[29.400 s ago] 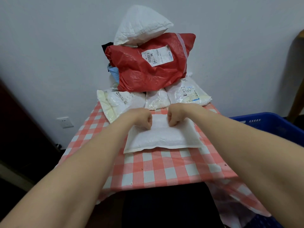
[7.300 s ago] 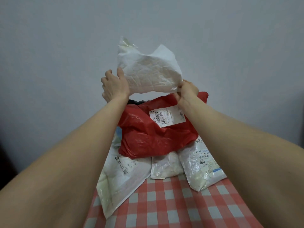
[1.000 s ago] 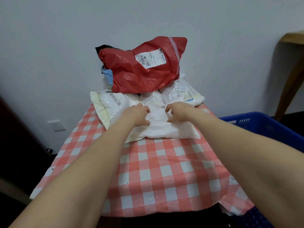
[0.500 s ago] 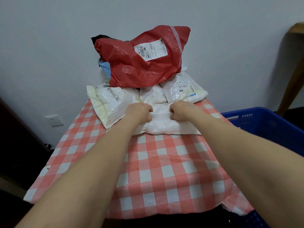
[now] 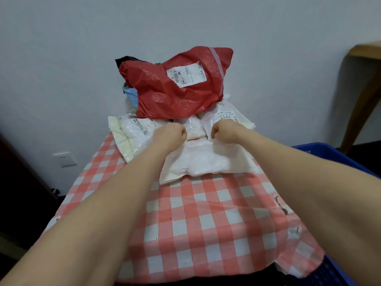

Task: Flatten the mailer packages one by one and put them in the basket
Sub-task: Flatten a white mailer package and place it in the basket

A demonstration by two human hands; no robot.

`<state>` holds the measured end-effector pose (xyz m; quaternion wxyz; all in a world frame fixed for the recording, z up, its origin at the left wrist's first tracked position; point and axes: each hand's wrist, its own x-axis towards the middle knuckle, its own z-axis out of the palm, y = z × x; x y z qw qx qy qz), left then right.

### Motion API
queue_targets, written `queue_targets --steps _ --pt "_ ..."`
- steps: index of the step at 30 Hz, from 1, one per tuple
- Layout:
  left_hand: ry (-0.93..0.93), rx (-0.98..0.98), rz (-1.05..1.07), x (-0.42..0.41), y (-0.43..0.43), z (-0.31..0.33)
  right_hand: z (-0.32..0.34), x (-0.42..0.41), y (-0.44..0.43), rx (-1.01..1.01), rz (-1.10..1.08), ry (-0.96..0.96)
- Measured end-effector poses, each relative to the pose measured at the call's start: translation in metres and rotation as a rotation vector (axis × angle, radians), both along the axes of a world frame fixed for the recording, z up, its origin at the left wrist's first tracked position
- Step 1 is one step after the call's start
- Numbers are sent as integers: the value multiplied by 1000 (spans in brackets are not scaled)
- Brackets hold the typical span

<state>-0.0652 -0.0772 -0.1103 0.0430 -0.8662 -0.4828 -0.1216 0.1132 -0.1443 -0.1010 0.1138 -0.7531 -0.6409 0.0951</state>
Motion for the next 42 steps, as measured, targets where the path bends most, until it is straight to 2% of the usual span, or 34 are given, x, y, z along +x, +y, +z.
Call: queue_targets --steps 5,12,26,28,31,33,35,39,42 --pt "124 -121 -19 4 9 -15 -23 -8 13 -30 -5 -84" --pt "220 -153 2 7 18 -29 -35 -8 17 -86 -13 -185" --pt "297 45 -16 21 23 -40 -41 -11 26 -68 -55 -263" --pt "283 35 -16 17 22 -41 -40 -11 23 -82 -45 -237" --pt "159 -58 -2 11 21 -35 -32 -8 19 -92 -62 -114" --pt "34 -69 -7 9 23 -25 -25 -5 20 -19 -105 -18" --pt "-16 -34 -25 11 25 -16 -20 -5 24 37 -126 -1" --pt "234 -141 -7 17 24 -15 -30 -10 28 -96 -54 -107" --pt "262 -199 1 15 29 -29 -39 -11 31 -140 -70 -147"
